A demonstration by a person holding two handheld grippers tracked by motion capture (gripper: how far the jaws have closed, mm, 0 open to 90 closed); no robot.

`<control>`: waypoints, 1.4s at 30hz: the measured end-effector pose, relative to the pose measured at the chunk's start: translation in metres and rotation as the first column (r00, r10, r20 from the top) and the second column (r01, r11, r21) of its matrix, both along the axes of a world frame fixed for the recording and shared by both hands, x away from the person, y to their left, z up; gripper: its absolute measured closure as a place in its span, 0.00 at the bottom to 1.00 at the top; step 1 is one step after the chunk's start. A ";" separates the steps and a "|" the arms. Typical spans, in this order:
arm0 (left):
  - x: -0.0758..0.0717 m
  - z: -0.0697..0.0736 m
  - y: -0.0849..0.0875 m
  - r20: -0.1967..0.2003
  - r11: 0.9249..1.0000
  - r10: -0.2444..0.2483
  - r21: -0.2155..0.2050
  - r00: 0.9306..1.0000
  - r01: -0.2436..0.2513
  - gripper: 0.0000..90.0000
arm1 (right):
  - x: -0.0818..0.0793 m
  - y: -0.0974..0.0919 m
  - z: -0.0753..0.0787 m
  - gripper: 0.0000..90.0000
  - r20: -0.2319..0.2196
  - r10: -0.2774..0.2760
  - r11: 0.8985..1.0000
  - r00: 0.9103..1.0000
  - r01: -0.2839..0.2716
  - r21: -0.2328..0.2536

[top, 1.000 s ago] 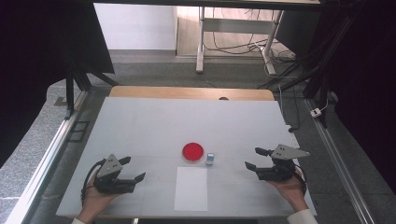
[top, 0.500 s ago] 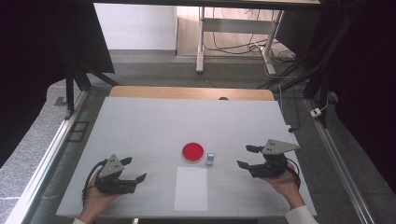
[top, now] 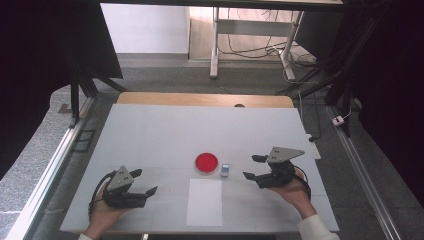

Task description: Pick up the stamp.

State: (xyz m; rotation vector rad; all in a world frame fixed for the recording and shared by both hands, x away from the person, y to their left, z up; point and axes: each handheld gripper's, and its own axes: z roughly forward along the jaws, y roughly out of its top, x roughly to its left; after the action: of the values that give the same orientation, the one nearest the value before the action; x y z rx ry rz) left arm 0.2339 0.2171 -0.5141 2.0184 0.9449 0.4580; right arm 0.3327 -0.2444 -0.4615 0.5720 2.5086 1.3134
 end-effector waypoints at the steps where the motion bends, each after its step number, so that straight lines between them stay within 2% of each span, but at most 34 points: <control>1: 0.000 0.000 0.000 0.000 1.000 0.000 0.000 1.000 0.000 0.21 | 0.001 0.002 0.000 0.33 0.000 0.000 1.000 1.000 0.000 -0.005; 7: 0.000 0.000 -0.001 0.001 1.000 -0.001 0.000 1.000 0.001 0.21 | 0.005 0.013 -0.002 0.34 -0.005 0.025 1.000 1.000 -0.025 -0.004; 22: 0.000 0.000 -0.002 -0.003 1.000 -0.008 0.003 1.000 0.008 0.21 | 0.013 0.032 -0.008 0.34 -0.024 0.058 0.998 0.998 -0.059 -0.039; 31: 0.000 0.000 -0.002 -0.005 1.000 -0.011 0.006 1.000 0.011 0.21 | 0.022 0.041 -0.011 0.35 -0.036 0.083 0.996 0.996 -0.084 -0.033; 42: 0.000 -0.001 -0.003 -0.008 1.000 -0.011 0.008 1.000 0.011 0.21 | 0.030 0.054 -0.021 0.38 -0.054 0.116 0.990 0.992 -0.120 -0.072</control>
State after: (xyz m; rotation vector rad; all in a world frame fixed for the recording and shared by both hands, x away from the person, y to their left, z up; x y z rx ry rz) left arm 0.2339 0.2144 -0.5154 2.0335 0.9378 0.4490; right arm 0.3628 -0.1908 -0.4820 0.4515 2.6564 1.2526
